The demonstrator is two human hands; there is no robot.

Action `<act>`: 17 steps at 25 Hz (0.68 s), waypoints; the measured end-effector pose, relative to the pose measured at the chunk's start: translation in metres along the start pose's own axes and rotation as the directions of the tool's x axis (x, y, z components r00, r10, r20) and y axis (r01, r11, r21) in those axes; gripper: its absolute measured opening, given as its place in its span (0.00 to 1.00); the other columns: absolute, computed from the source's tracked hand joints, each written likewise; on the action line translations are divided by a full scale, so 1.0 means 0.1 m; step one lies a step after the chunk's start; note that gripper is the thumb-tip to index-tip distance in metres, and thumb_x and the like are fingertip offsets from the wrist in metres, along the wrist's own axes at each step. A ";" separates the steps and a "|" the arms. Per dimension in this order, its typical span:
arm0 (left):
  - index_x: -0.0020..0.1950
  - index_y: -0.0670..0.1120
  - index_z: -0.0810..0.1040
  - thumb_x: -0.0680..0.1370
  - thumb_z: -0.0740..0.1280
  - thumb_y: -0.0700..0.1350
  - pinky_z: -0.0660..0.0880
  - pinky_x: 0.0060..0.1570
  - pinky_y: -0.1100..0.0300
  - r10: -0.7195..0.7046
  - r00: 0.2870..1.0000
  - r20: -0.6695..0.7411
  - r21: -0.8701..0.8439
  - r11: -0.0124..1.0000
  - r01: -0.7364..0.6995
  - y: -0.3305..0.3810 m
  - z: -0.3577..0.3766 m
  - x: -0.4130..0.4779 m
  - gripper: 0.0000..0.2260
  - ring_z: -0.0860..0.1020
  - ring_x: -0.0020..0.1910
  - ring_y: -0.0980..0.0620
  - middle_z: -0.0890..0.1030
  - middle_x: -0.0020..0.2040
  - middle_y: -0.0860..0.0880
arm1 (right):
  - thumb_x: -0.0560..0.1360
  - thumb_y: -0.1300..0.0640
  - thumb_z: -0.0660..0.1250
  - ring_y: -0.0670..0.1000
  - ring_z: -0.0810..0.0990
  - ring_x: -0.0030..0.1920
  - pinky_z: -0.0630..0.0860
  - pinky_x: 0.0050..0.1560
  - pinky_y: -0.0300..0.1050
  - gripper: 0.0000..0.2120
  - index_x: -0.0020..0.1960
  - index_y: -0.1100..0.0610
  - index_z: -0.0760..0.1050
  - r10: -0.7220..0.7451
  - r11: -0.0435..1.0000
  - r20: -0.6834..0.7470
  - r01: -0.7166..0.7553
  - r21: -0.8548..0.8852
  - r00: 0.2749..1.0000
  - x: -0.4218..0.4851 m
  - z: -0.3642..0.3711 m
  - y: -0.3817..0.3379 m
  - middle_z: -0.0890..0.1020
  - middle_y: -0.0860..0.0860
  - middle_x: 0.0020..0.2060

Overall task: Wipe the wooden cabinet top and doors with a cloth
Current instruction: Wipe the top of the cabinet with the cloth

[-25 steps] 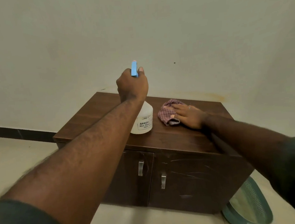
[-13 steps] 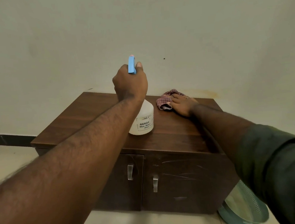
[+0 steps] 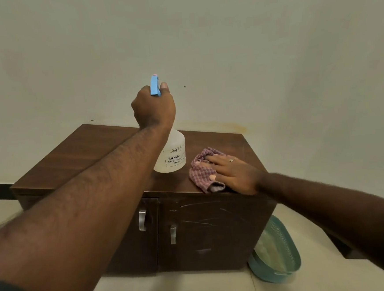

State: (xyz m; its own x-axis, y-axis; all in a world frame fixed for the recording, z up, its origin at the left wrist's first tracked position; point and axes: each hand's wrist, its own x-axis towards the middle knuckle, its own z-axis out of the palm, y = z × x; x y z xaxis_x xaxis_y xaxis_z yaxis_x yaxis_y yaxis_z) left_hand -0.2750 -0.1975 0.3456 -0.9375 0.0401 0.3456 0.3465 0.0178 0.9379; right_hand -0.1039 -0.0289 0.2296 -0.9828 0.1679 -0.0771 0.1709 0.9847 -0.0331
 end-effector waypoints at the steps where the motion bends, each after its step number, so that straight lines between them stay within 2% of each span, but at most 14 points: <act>1: 0.42 0.48 0.74 0.79 0.65 0.54 0.84 0.41 0.46 -0.015 1.000 0.005 -0.004 1.000 0.015 0.00 0.02 -0.01 0.12 0.84 0.36 0.42 0.83 0.40 0.45 | 0.78 0.27 0.37 0.40 0.44 0.80 0.40 0.79 0.51 0.33 0.81 0.35 0.44 -0.035 0.999 0.015 0.035 0.006 0.999 -0.14 0.02 0.03 0.49 0.40 0.82; 5: 0.41 0.48 0.73 0.79 0.65 0.54 0.84 0.42 0.47 -0.020 0.999 0.033 0.003 1.000 0.020 -0.04 0.13 -0.11 0.12 0.84 0.36 0.43 0.83 0.40 0.46 | 0.80 0.29 0.41 0.36 0.40 0.77 0.37 0.76 0.49 0.26 0.77 0.25 0.41 -0.111 0.994 0.072 0.110 0.024 0.991 -0.37 0.04 0.14 0.45 0.33 0.78; 9: 0.43 0.48 0.75 0.79 0.65 0.54 0.84 0.43 0.46 -0.027 0.998 0.061 -0.020 0.999 0.028 -0.05 0.21 -0.06 0.11 0.84 0.38 0.42 0.84 0.42 0.44 | 0.81 0.31 0.42 0.37 0.44 0.77 0.41 0.78 0.50 0.23 0.74 0.23 0.41 -0.087 0.996 0.066 0.085 0.030 0.994 -0.19 -0.05 0.31 0.49 0.38 0.81; 11: 0.44 0.49 0.75 0.79 0.65 0.54 0.84 0.43 0.47 -0.048 0.997 0.053 -0.041 0.998 0.051 -0.03 0.25 -0.03 0.10 0.85 0.38 0.43 0.84 0.42 0.45 | 0.83 0.35 0.44 0.39 0.46 0.79 0.43 0.80 0.51 0.25 0.79 0.30 0.45 0.005 0.999 0.030 -0.006 0.038 1.000 0.00 -0.07 0.48 0.51 0.41 0.82; 13: 0.42 0.51 0.73 0.79 0.66 0.53 0.85 0.38 0.50 -0.095 0.995 0.027 -0.098 0.990 0.097 0.00 0.29 -0.01 0.10 0.84 0.33 0.47 0.81 0.37 0.50 | 0.84 0.37 0.46 0.44 0.48 0.81 0.46 0.81 0.54 0.28 0.82 0.39 0.49 0.100 0.994 0.011 -0.100 0.041 0.995 0.24 -0.09 0.64 0.52 0.42 0.82; 15: 0.37 0.53 0.71 0.79 0.66 0.53 0.84 0.33 0.53 -0.145 0.989 0.024 -0.168 0.975 0.147 0.06 0.34 0.00 0.12 0.83 0.28 0.50 0.79 0.33 0.52 | 0.84 0.39 0.46 0.47 0.50 0.82 0.47 0.82 0.54 0.28 0.83 0.43 0.51 0.167 0.985 0.001 -0.167 0.048 0.986 0.48 -0.13 0.78 0.52 0.45 0.83; 17: 0.35 0.54 0.71 0.78 0.66 0.53 0.84 0.31 0.53 -0.149 0.988 0.048 -0.211 0.965 0.155 0.10 0.39 -0.04 0.13 0.82 0.27 0.49 0.80 0.33 0.51 | 0.86 0.43 0.45 0.48 0.49 0.82 0.47 0.82 0.51 0.26 0.83 0.46 0.51 0.202 0.979 -0.015 -0.201 0.041 0.979 0.72 -0.16 0.92 0.52 0.47 0.83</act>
State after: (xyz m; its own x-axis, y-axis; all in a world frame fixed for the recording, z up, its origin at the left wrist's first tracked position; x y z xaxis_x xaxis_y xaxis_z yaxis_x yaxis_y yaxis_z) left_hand -0.2668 -0.1587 0.3521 -0.9760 0.0853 0.2005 0.1819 -0.1876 0.9653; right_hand -0.1597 0.0742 0.2368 -0.9291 0.3636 -0.0668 0.3674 0.9283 -0.0577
